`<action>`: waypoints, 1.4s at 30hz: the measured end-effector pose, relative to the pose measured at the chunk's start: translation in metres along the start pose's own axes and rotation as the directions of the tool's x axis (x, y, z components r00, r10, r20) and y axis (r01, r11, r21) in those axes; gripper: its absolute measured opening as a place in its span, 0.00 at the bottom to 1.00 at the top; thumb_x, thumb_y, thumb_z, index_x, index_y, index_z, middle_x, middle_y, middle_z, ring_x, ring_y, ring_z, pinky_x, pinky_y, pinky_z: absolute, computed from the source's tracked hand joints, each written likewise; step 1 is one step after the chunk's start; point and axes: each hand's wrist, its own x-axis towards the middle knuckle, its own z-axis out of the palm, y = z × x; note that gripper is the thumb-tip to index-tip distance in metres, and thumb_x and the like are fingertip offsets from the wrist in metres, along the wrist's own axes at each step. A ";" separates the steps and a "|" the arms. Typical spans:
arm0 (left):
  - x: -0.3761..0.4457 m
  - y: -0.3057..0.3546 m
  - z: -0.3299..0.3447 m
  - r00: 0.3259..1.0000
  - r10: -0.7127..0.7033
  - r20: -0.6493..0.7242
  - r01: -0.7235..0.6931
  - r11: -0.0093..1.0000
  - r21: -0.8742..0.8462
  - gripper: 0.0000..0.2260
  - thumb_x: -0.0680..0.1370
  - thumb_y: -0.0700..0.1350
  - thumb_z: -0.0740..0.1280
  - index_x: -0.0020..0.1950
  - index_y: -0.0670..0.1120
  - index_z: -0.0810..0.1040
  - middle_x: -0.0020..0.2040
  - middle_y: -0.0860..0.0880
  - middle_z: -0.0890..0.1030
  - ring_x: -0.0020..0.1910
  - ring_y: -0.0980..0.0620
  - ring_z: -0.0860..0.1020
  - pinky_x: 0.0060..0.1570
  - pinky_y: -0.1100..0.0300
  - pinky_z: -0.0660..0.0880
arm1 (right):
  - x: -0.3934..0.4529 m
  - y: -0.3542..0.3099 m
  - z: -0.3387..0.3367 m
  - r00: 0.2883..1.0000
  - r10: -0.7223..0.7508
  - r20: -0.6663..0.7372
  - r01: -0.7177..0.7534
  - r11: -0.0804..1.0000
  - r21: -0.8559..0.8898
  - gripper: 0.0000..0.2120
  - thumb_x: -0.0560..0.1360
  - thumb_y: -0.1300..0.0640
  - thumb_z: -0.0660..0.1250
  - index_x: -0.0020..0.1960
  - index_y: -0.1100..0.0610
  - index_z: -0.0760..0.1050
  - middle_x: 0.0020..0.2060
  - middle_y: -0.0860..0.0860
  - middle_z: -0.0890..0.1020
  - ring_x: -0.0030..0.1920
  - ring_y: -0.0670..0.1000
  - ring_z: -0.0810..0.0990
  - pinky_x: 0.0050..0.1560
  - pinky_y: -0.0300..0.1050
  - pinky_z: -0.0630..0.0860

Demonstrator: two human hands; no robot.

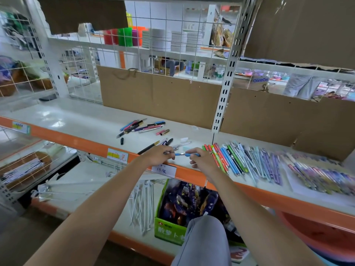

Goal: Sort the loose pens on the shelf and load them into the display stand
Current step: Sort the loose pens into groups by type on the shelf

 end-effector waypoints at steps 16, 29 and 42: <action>0.006 -0.006 -0.001 1.000 -0.011 0.012 0.012 0.999 -0.044 0.10 0.82 0.46 0.57 0.44 0.49 0.76 0.43 0.45 0.75 0.43 0.49 0.74 0.38 0.60 0.68 | 0.000 -0.004 0.003 0.996 0.020 -0.089 -0.018 1.000 0.021 0.12 0.77 0.65 0.56 0.48 0.54 0.76 0.41 0.50 0.74 0.40 0.49 0.72 0.42 0.42 0.74; 0.003 -0.017 -0.014 0.999 -0.015 0.045 0.014 1.000 0.019 0.10 0.82 0.47 0.58 0.43 0.52 0.76 0.48 0.44 0.77 0.51 0.46 0.76 0.50 0.55 0.69 | 0.001 -0.004 0.004 0.995 -0.043 -0.086 0.047 0.998 0.043 0.07 0.79 0.61 0.59 0.52 0.56 0.75 0.43 0.50 0.76 0.39 0.47 0.73 0.36 0.38 0.71; 0.003 -0.018 -0.011 0.999 0.013 0.040 -0.012 1.000 -0.023 0.09 0.81 0.46 0.59 0.43 0.51 0.77 0.46 0.48 0.77 0.48 0.50 0.77 0.49 0.58 0.71 | 0.002 -0.009 0.011 0.997 -0.067 0.024 0.067 0.998 -0.006 0.08 0.79 0.61 0.60 0.50 0.53 0.78 0.43 0.50 0.78 0.39 0.46 0.75 0.36 0.37 0.72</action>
